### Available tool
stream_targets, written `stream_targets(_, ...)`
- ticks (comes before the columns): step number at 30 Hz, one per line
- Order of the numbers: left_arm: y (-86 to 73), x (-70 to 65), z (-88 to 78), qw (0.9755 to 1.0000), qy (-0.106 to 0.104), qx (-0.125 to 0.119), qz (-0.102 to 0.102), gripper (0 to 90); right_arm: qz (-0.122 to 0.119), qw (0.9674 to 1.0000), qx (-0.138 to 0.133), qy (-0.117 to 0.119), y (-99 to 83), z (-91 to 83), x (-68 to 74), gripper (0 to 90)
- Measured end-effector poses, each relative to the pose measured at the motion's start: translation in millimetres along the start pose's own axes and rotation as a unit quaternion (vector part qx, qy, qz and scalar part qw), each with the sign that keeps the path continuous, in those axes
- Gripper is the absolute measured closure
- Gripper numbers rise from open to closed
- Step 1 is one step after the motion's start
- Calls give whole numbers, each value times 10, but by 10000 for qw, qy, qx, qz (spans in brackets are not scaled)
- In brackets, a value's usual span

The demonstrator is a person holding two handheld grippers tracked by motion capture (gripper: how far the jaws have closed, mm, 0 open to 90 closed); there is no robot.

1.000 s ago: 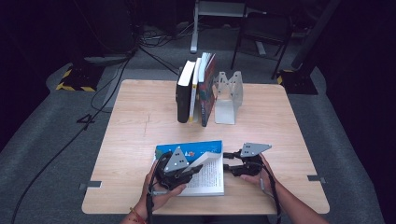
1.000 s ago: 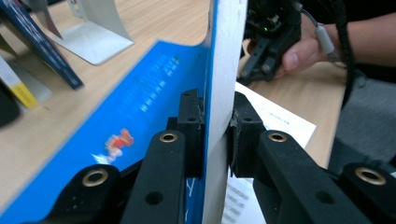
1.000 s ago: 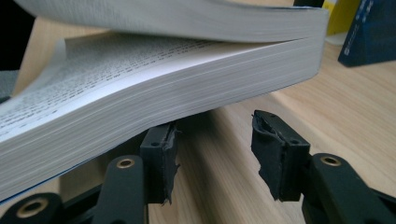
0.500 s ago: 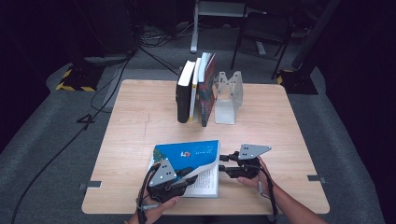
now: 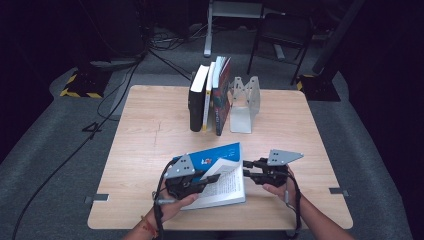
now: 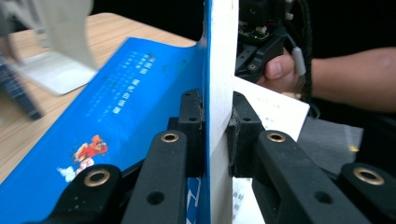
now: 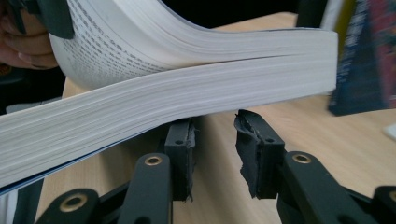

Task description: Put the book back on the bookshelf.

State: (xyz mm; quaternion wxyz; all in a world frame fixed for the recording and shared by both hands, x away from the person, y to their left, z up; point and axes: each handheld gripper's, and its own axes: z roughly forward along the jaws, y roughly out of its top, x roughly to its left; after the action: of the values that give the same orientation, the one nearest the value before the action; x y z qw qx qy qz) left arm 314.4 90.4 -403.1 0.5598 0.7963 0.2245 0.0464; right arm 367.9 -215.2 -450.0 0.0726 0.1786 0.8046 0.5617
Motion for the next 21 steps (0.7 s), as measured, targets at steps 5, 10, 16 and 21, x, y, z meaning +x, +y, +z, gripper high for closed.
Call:
stream_targets(5, 270, 2, 257, 9989, -247, 284, 272, 789, -18, 9997, -138, -193, -5, -310, -108, 662)
stream_targets(10, 397, -26, 310, 9961, -278, 671, 493, 781, 6, 9994, -200, -269, -10, -402, -138, 665)
stream_targets(16, 234, -117, 130, 9977, -151, 432, 507, 779, -120, 9994, -293, -153, 70, -369, -49, 664)
stream_targets(21, 85, -181, -69, 9989, 95, -54, 465, 772, -330, 9988, -334, -168, 235, -305, 85, 665)
